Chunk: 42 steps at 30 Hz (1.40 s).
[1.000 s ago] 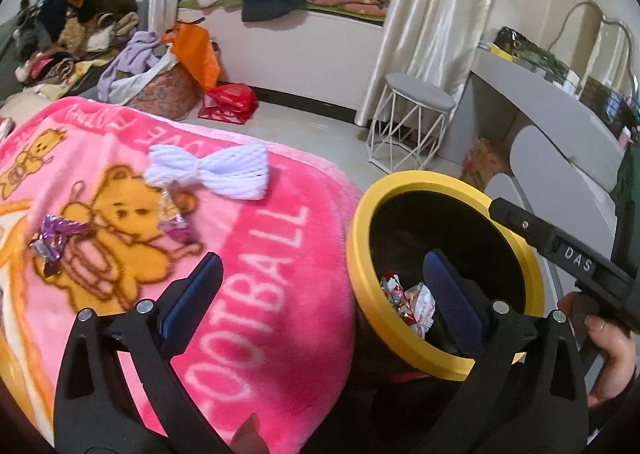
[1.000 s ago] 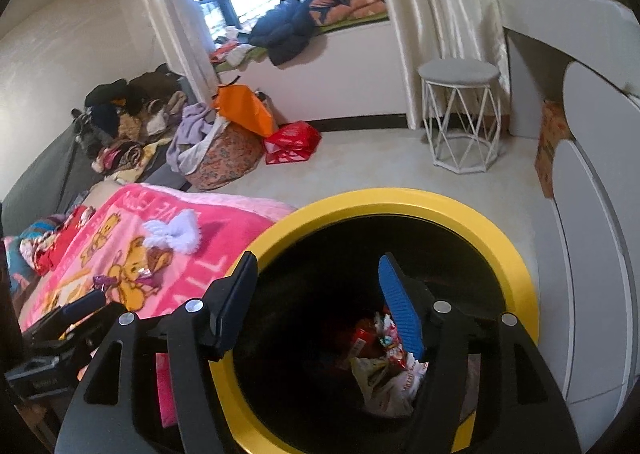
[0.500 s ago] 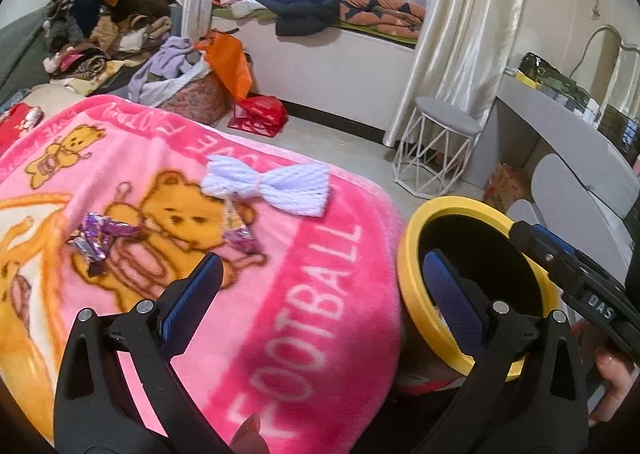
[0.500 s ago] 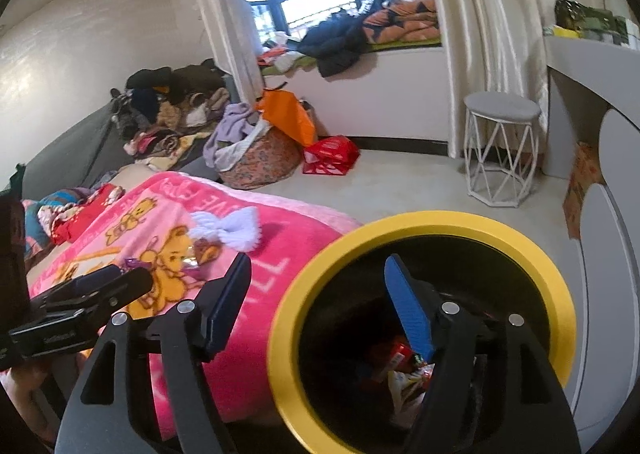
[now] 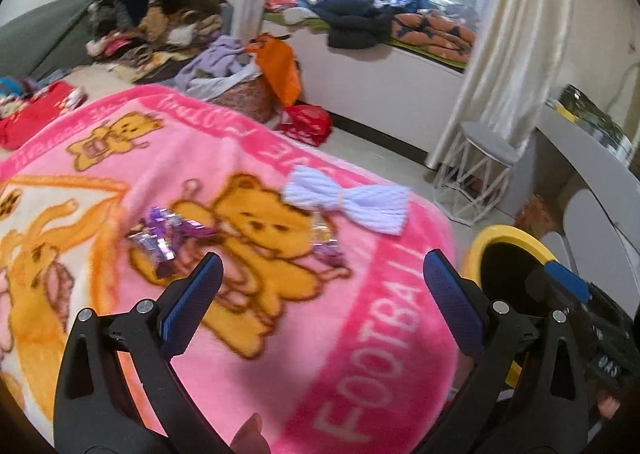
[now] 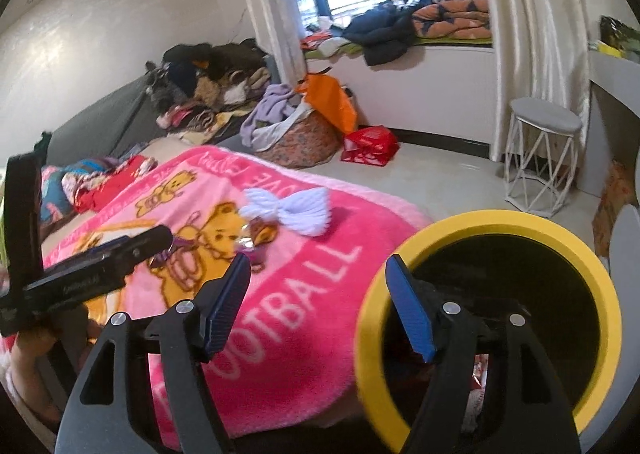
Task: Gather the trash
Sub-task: 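Move both tools back over the purple wrappers on the blanket, then grasp a purple wrapper with the left tool while the right tool grasps another purple wrapper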
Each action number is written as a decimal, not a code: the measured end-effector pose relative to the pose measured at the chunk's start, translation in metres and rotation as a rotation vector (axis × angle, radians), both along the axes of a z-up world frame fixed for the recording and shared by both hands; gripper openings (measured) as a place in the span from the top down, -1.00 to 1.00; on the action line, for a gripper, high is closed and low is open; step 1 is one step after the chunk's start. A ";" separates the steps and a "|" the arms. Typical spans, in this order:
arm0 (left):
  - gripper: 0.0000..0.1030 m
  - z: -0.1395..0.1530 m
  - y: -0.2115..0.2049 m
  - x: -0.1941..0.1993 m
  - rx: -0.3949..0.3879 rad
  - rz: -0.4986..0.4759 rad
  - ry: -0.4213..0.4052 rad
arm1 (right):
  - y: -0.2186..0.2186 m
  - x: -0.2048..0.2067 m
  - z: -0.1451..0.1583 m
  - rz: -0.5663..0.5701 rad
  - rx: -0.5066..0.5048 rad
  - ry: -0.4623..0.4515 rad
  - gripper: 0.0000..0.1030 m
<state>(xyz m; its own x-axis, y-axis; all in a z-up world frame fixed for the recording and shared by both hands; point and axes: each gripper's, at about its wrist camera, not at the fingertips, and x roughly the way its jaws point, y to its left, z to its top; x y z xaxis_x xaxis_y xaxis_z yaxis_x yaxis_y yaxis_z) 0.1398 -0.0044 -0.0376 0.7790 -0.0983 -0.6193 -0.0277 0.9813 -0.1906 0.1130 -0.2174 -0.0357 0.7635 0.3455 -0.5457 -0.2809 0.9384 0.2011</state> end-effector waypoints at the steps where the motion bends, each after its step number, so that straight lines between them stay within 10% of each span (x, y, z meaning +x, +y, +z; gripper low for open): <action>1: -0.79 -0.001 0.006 0.000 -0.009 0.013 0.001 | 0.006 0.002 -0.001 0.011 -0.012 0.002 -0.31; 18: -0.77 -0.032 0.114 0.000 -0.123 0.259 0.065 | 0.098 0.052 -0.026 0.158 -0.114 0.076 -0.31; 32: 0.26 -0.071 0.147 0.024 -0.301 0.299 0.184 | 0.136 0.101 -0.065 0.155 -0.140 0.188 -0.28; 42: 0.69 -0.082 0.150 0.029 -0.372 0.307 0.214 | 0.137 0.124 -0.079 0.156 -0.081 0.278 0.40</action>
<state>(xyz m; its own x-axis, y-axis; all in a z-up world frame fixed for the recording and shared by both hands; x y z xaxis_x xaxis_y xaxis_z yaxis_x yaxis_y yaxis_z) 0.1687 0.1451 -0.1195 0.6666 -0.1283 -0.7343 -0.3799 0.7890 -0.4828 0.2375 -0.0806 -0.1149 0.5225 0.3932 -0.7565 -0.3669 0.9047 0.2168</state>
